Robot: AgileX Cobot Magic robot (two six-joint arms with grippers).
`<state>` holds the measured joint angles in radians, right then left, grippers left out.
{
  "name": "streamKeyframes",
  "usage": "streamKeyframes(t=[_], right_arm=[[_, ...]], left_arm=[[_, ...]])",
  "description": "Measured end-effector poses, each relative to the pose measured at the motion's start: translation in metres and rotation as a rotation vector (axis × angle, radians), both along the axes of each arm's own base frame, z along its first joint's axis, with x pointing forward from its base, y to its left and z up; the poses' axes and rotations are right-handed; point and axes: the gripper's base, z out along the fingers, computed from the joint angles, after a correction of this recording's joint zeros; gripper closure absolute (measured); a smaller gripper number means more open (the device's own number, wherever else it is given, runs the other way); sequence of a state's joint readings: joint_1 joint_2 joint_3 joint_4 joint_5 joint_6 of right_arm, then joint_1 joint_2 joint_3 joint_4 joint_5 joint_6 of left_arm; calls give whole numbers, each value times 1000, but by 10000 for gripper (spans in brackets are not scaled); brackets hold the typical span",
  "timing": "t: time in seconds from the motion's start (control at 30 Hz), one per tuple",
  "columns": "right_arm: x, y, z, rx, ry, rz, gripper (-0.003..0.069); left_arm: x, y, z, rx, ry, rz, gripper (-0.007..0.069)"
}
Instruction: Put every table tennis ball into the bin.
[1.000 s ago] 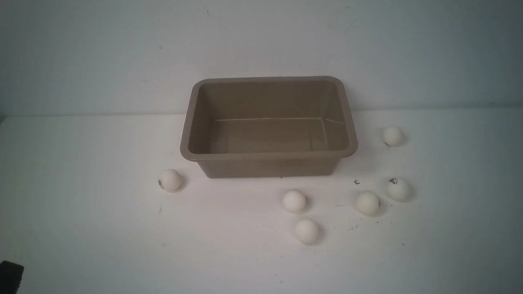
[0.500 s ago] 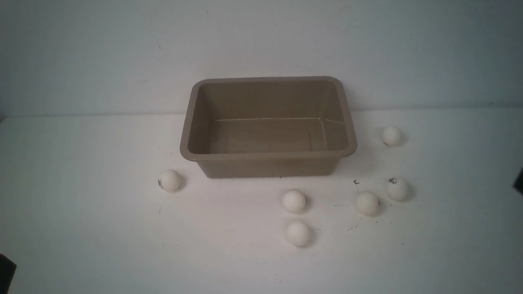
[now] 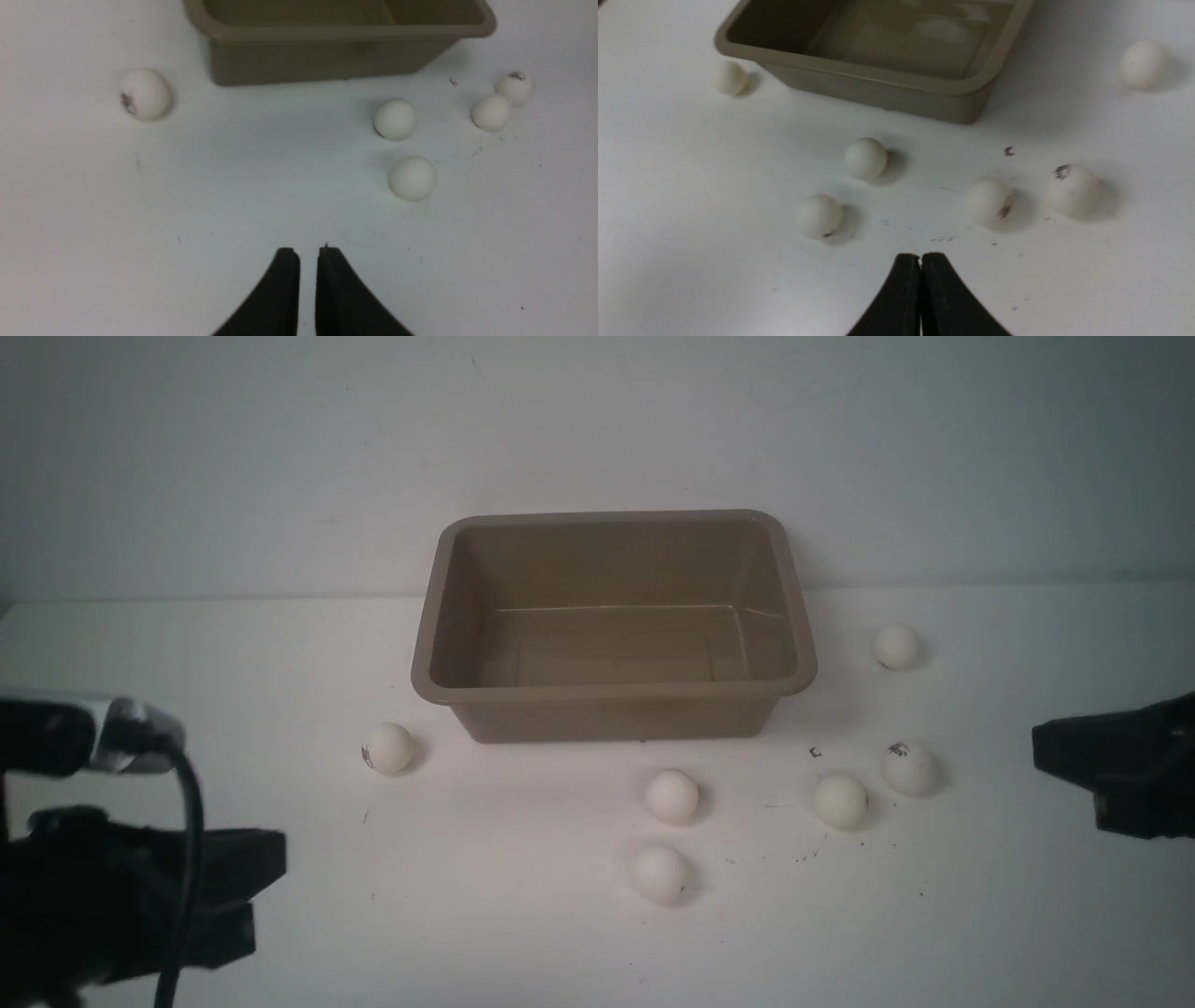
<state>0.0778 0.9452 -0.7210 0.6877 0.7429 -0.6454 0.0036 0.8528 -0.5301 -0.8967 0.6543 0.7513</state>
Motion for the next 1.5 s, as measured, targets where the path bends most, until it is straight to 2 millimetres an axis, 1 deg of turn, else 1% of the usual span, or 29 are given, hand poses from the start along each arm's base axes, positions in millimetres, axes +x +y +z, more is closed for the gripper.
streamKeyframes(t=[0.03, 0.07, 0.1, 0.17, 0.23, 0.27, 0.3, 0.33, 0.37, 0.4, 0.47, 0.5, 0.53, 0.57, 0.6, 0.63, 0.77, 0.87, 0.9, 1.03, 1.13, 1.23, 1.27, 1.33, 1.5], right_arm=[[1, -1, 1, -19, -11, -7, 666], [2, -2, 3, -41, -18, -14, 666], [2, -3, 5, -65, -27, -16, 666], [2, -3, 7, -75, -32, -19, 666], [3, -3, 8, -74, -34, -21, 666], [3, -4, 8, -74, -36, -22, 666], [3, -4, 9, -74, -40, -23, 666], [3, -4, 10, -74, -42, -23, 666], [3, -4, 10, -73, -43, -23, 666], [3, -4, 11, -71, -44, -25, 666], [3, -3, 11, -71, -43, -25, 666], [3, -3, 11, -69, -42, -25, 666], [3, -3, 11, -68, -39, -25, 666], [3, -3, 11, -66, -35, -23, 666], [3, -3, 11, -65, -33, -23, 666], [2, -3, 11, -63, -27, -23, 666], [2, -3, 11, -58, -20, -24, 666], [2, -3, 10, -56, -17, -25, 666], [2, -3, 10, -56, -17, -25, 666], [2, -3, 10, -56, -16, -24, 666], [2, -3, 10, -56, -14, -23, 666], [2, -3, 10, -56, -13, -23, 666], [2, -3, 10, -56, -13, -23, 666], [2, -3, 10, -56, -13, -23, 666], [2, -3, 10, -58, -11, -21, 666]], left_arm=[[8, -2, 1, 1, 28, -34, 561], [21, -4, 2, 5, 65, -68, 541], [37, -7, -2, 6, 127, -115, 505], [55, -12, -3, 4, 177, -173, 451], [67, -18, -6, 5, 208, -215, 405], [76, -26, -10, 9, 231, -255, 365], [81, -33, -12, 15, 244, -286, 342], [87, -44, -17, 29, 259, -334, 312], [89, -49, -20, 37, 268, -357, 300], [93, -60, -23, 64, 266, -395, 285], [96, -69, -26, 83, 264, -420, 278], [99, -81, -30, 113, 252, -452, 277], [101, -84, -31, 126, 247, -455, 274], [103, -95, -35, 163, 238, -481, 270], [103, -95, -35, 163, 238, -481, 270], [104, -104, -38, 204, 229, -502, 268], [110, -120, -48, 288, 223, -537, 267], [116, -130, -55, 317, 231, -558, 242], [121, -135, -59, 319, 243, -558, 217], [132, -142, -70, 327, 269, -554, 152], [139, -144, -80, 337, 283, -549, 123], [143, -146, -88, 343, 302, -548, 113], [144, -146, -94, 350, 319, -550, 111], [145, -146, -101, 360, 337, -550, 111], [147, -144, -112, 402, 370, -540, 111]])
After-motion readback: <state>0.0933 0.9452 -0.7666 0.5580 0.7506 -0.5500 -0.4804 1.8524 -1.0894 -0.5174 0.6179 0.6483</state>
